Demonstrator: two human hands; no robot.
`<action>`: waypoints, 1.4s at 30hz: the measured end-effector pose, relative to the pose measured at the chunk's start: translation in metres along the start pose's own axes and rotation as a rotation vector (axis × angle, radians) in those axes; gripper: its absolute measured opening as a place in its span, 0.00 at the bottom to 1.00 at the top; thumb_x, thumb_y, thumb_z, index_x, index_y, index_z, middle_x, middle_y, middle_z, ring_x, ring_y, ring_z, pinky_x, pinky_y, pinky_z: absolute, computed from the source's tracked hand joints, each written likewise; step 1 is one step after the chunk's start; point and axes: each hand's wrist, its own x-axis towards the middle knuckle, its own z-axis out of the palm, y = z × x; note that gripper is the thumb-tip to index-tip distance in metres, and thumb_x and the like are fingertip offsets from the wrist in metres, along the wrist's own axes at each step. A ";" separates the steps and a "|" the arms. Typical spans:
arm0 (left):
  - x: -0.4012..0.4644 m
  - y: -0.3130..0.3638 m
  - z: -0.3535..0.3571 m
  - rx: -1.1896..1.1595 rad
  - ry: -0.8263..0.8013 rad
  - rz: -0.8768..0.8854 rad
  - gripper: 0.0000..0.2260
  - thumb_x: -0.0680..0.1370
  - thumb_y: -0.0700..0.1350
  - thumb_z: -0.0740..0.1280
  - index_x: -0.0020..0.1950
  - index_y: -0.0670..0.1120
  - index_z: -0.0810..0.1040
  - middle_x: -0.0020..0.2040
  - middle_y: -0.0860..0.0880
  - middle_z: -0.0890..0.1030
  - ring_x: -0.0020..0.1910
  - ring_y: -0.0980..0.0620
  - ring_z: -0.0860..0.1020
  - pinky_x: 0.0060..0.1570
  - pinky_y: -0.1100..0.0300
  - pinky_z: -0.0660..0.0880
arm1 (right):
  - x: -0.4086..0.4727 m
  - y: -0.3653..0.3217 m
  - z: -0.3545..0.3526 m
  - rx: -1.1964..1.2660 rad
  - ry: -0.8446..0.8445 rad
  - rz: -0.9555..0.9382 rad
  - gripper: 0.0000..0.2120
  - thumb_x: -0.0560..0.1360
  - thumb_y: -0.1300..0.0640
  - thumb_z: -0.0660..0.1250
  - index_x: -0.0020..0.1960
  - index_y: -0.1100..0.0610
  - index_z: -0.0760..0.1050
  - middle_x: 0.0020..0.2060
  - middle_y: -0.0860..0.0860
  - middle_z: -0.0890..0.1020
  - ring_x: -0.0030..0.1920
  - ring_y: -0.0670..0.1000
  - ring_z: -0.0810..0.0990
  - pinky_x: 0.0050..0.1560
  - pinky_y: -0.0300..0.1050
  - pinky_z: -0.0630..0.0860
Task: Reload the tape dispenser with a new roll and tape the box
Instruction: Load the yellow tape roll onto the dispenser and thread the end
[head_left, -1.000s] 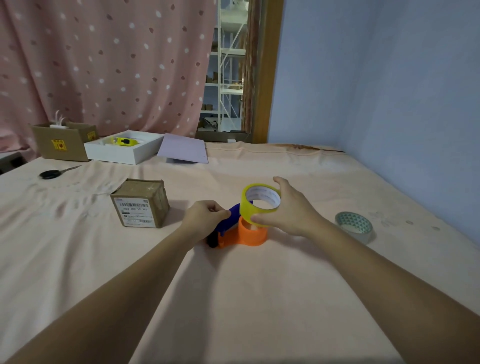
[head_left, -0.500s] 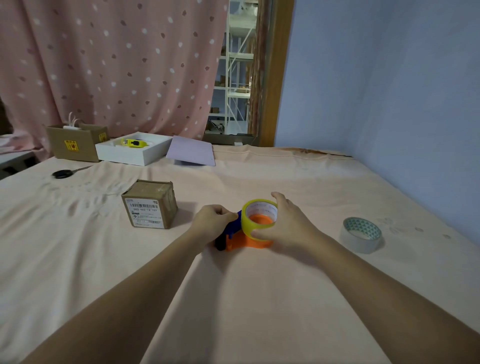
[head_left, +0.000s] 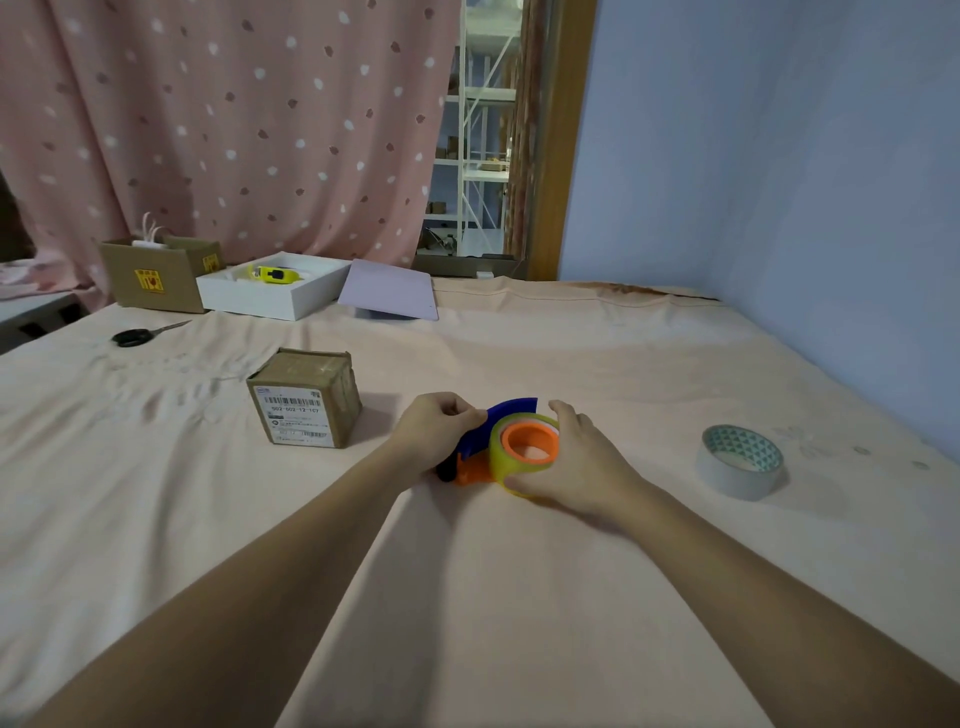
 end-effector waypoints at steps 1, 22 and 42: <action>0.001 0.002 -0.001 -0.003 -0.015 -0.005 0.10 0.78 0.48 0.73 0.40 0.44 0.81 0.30 0.49 0.81 0.35 0.49 0.78 0.43 0.56 0.76 | 0.001 0.000 0.000 -0.008 -0.002 0.001 0.59 0.56 0.29 0.71 0.78 0.48 0.49 0.71 0.53 0.68 0.70 0.56 0.70 0.66 0.55 0.72; -0.051 -0.010 -0.021 0.439 0.252 0.362 0.05 0.75 0.53 0.70 0.42 0.54 0.79 0.44 0.55 0.78 0.44 0.55 0.78 0.41 0.57 0.74 | 0.001 -0.001 0.007 -0.040 0.049 0.006 0.49 0.58 0.30 0.72 0.72 0.50 0.59 0.61 0.51 0.70 0.63 0.56 0.74 0.62 0.54 0.73; -0.036 0.027 0.005 1.258 0.105 0.416 0.18 0.78 0.58 0.67 0.65 0.55 0.81 0.73 0.52 0.68 0.69 0.47 0.68 0.62 0.52 0.66 | 0.000 -0.006 0.006 -0.066 0.064 0.038 0.50 0.54 0.26 0.65 0.70 0.51 0.62 0.54 0.49 0.69 0.59 0.56 0.75 0.60 0.54 0.74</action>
